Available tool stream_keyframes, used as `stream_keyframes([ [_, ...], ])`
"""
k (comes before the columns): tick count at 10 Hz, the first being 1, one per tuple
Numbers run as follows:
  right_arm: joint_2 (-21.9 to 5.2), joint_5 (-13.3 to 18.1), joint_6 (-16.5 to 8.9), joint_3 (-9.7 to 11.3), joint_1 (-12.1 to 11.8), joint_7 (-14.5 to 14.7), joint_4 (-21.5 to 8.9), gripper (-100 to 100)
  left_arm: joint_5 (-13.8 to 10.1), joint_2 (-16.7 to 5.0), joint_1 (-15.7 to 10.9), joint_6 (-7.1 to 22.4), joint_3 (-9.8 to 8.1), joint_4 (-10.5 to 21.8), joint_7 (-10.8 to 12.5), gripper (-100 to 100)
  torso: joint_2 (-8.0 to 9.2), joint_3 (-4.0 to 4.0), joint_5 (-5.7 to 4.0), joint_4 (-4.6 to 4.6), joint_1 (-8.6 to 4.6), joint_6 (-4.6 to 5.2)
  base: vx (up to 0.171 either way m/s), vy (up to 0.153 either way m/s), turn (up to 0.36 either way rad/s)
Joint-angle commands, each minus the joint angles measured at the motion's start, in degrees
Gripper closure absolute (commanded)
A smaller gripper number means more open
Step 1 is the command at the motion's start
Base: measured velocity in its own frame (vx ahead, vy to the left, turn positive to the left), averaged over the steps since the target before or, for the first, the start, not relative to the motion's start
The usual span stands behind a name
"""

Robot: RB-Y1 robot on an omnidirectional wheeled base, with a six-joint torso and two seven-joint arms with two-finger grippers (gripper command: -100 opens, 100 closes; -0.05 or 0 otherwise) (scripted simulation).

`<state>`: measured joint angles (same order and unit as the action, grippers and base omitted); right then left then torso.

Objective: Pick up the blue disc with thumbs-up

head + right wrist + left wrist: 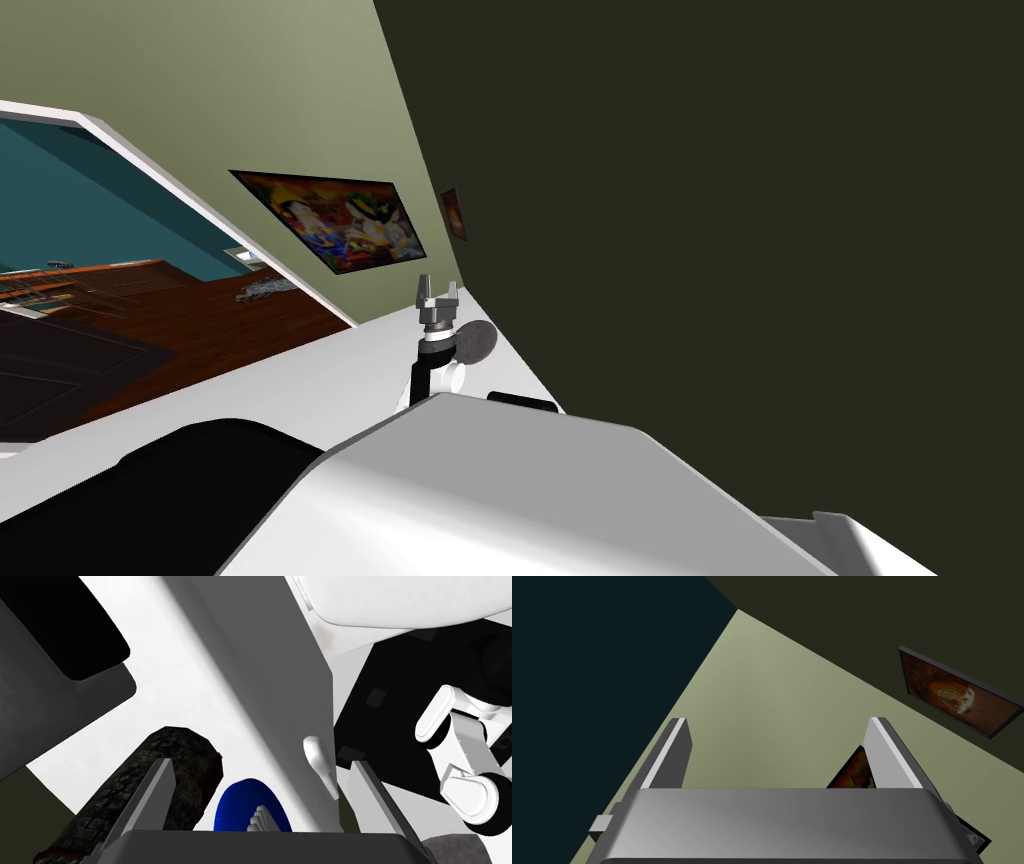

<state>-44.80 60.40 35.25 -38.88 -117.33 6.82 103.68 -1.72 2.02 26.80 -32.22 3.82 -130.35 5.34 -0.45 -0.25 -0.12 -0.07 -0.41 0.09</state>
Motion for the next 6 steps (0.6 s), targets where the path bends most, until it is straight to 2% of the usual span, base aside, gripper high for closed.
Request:
stream_keyframes([
  [1,-1.3,2.0,-0.4,-0.2,-0.8,0.1,0.3,-100,0.0,0.0,0.0,0.0,0.00,0.0,0.0,0,0.00,0.00,0.00,0.00,0.00,0.00,0.057,-0.048,0.111],
  [3,-3.5,4.9,-1.3,-0.4,-1.2,0.6,0.7,-100,0.0,0.0,0.0,0.0,0.00,0.0,0.0,0,-0.06,-0.02,-0.04,0.03,0.08,-0.15,0.050,0.036,0.095],
  [6,-6.0,8.3,-2.4,-0.6,-2.0,1.4,1.2,-100,0.0,0.0,0.0,0.0,0.02,0.0,0.0,0,-0.31,-0.14,-0.12,0.04,0.32,-0.44,0.029,0.101,0.113],
])
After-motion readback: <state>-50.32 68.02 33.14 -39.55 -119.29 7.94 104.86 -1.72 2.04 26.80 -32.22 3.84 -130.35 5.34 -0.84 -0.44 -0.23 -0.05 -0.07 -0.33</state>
